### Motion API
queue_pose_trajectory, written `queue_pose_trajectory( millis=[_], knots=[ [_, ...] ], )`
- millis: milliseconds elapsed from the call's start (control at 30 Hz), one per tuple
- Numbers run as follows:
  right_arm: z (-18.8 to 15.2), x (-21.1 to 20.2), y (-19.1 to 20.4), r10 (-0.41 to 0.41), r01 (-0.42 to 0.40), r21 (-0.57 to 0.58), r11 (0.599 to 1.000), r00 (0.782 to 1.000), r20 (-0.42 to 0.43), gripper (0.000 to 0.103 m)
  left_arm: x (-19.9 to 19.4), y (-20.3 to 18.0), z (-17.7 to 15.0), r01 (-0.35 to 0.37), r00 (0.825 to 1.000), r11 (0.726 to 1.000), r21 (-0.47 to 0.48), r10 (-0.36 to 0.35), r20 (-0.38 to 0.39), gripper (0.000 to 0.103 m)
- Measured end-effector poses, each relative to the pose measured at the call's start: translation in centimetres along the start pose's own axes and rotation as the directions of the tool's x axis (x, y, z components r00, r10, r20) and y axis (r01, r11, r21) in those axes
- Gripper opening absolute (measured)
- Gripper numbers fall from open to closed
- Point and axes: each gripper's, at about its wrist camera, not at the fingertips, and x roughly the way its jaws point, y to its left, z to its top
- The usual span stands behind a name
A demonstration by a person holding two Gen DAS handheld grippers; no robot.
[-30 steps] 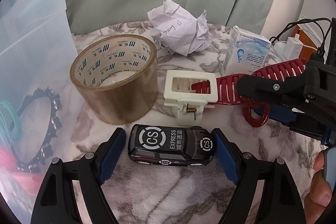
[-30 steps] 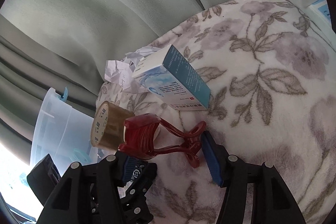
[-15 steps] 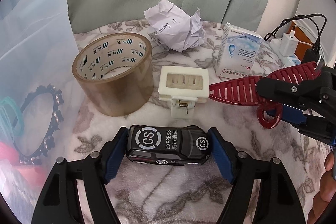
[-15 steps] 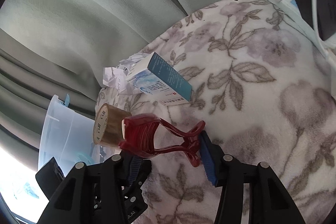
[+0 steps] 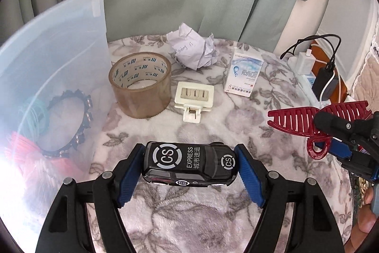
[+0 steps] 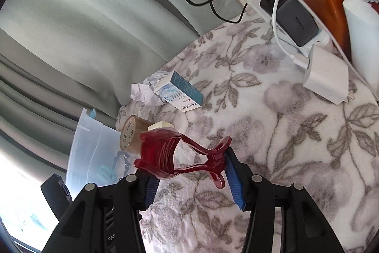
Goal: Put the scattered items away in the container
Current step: 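Lift the toy car and claw clip and carry both over the clear box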
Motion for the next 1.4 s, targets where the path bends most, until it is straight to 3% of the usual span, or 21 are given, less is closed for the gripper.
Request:
queue_pose_trajectory(
  millis=[367, 900, 1400],
  knots=[
    [-2.5, -7.2, 3.5, 0.065, -0.058, -0.062, 0.996, 0.992, 0.111, 0.054, -8.7, -1.3, 0.7, 0.026, 0.988, 0.999, 0.026, -0.029, 0.154, 0.077],
    [-5.2, -16.4, 8.4, 0.144, -0.105, -0.162, 0.981, 0.956, 0.255, 0.054, -18.4, -0.6, 0.2, 0.064, 0.947, 0.998, 0.003, -0.062, 0.317, 0.077],
    [-8.2, -19.2, 15.1, 0.208, -0.122, -0.299, 0.946, 0.939, 0.274, 0.054, -24.0, 3.2, -0.8, 0.098, 0.901, 0.993, -0.068, -0.06, 0.429, 0.077]
  ],
)
